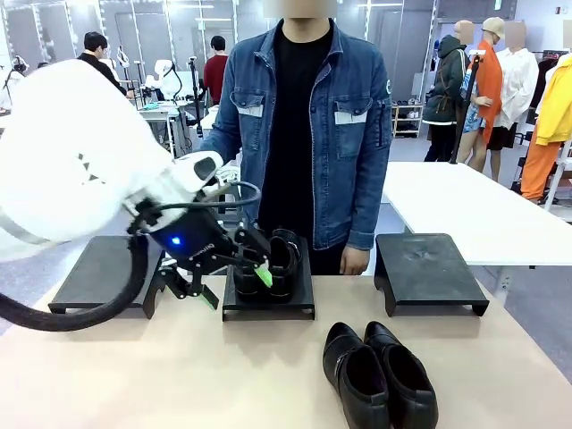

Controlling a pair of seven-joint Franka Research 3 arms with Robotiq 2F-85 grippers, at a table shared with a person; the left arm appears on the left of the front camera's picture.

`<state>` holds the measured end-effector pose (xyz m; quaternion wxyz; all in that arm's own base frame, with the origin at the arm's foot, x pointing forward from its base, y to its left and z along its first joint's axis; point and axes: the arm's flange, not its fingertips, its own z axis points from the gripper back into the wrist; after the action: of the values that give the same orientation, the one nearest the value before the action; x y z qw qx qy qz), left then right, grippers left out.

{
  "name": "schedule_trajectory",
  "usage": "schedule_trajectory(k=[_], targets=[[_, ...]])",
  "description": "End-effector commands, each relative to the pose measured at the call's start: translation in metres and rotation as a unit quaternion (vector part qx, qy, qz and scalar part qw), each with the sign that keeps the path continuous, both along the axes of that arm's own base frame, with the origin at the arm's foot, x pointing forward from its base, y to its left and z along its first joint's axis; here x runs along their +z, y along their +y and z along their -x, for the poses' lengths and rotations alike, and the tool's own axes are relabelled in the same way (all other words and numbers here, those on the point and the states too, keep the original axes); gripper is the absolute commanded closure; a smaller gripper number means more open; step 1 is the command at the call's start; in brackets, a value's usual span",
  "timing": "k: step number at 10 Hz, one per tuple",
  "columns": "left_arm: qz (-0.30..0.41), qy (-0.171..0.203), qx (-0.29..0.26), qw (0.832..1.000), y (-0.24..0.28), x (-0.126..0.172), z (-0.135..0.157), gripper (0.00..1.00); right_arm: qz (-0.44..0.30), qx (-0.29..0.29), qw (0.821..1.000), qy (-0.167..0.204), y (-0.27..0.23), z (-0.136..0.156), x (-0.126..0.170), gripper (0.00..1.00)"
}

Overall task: Place the shoes on the stand as instructed by the person.
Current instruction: Pick up another pair of Shoes and place it on the Shoes Stand indicated by the person.

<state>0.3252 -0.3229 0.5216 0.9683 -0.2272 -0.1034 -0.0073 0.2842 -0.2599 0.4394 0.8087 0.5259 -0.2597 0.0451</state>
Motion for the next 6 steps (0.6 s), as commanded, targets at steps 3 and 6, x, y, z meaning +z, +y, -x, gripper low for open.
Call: schedule_trajectory(k=[3, 6], targets=[[-0.017, 0.001, 0.000, 1.000, -0.0067, -0.0049, -0.0024, 0.00, -0.004, -0.001, 1.000, -0.006, -0.0004, 0.0006, 0.0013, 0.00], [-0.017, 0.001, 0.000, 1.000, -0.0067, -0.0049, -0.0024, 0.00, -0.004, -0.001, 1.000, -0.006, -0.0004, 0.0006, 0.0013, 0.00]])
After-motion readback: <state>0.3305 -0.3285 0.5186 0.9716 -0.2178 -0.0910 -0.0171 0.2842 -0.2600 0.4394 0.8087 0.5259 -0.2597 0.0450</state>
